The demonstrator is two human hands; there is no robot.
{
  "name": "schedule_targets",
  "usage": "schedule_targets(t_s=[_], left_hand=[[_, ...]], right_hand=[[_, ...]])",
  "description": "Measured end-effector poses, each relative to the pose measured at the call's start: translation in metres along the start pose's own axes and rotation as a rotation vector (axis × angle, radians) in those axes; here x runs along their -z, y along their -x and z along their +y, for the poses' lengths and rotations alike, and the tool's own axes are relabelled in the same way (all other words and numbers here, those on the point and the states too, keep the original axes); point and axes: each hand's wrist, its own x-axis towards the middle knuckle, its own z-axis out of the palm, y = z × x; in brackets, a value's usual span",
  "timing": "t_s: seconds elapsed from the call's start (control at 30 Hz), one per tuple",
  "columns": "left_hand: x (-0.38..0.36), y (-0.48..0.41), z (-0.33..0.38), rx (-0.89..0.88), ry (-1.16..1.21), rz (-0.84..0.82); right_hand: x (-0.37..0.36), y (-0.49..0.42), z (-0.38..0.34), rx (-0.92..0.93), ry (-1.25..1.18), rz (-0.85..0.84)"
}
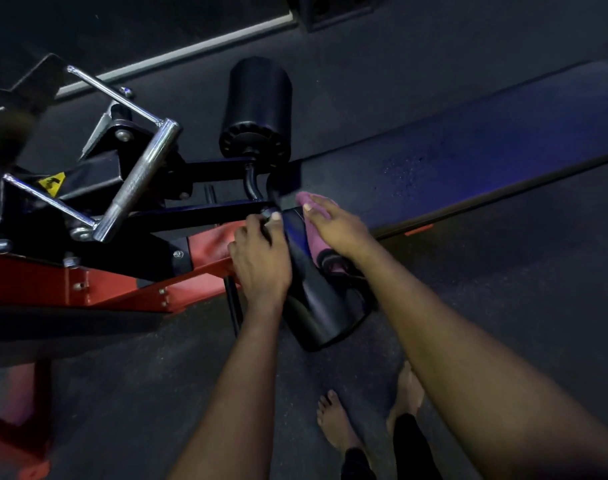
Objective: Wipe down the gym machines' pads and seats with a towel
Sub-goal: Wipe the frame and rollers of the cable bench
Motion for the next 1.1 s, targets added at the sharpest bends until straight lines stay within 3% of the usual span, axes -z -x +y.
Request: schedule_targets(t_s=[0.1, 0.23, 0.33, 0.5, 0.6, 0.77, 0.83, 0.93, 1.0, 1.1], left_hand=[[-0.004, 0.007, -0.002, -0.034, -0.102, -0.002], [0.004, 0.007, -0.028, -0.078, 0.156, -0.052], [0.005, 0.008, -0.033, -0.058, 0.210, -0.059], [0.001, 0.007, -0.037, -0.032, 0.224, -0.047], [0.002, 0.007, -0.038, -0.041, 0.238, -0.061], [0.001, 0.007, -0.055, 0.051, 0.421, -0.141], [0.000, 0.007, -0.058, 0.051, 0.432, -0.161], [-0.002, 0.007, -0.059, 0.050, 0.448, -0.157], [-0.003, 0.005, -0.060, 0.054, 0.445, -0.152], [-0.004, 0.004, -0.062, 0.074, 0.448, -0.165]], right_hand=[[-0.010, 0.034, 0.005, 0.052, 0.105, 0.109], [-0.027, 0.081, 0.001, 0.211, 0.334, 0.266], [-0.027, 0.069, -0.009, 0.226, 0.371, 0.295], [-0.010, -0.009, -0.009, 0.110, 0.010, 0.051], [-0.005, -0.019, -0.003, 0.004, -0.220, 0.018], [-0.028, 0.056, -0.013, 0.129, 0.306, 0.254], [-0.035, 0.071, -0.018, 0.193, 0.406, 0.328], [-0.024, 0.047, -0.024, 0.120, 0.291, 0.289], [-0.017, 0.009, -0.026, 0.043, 0.166, 0.171], [-0.012, -0.034, -0.013, -0.042, -0.212, -0.031]])
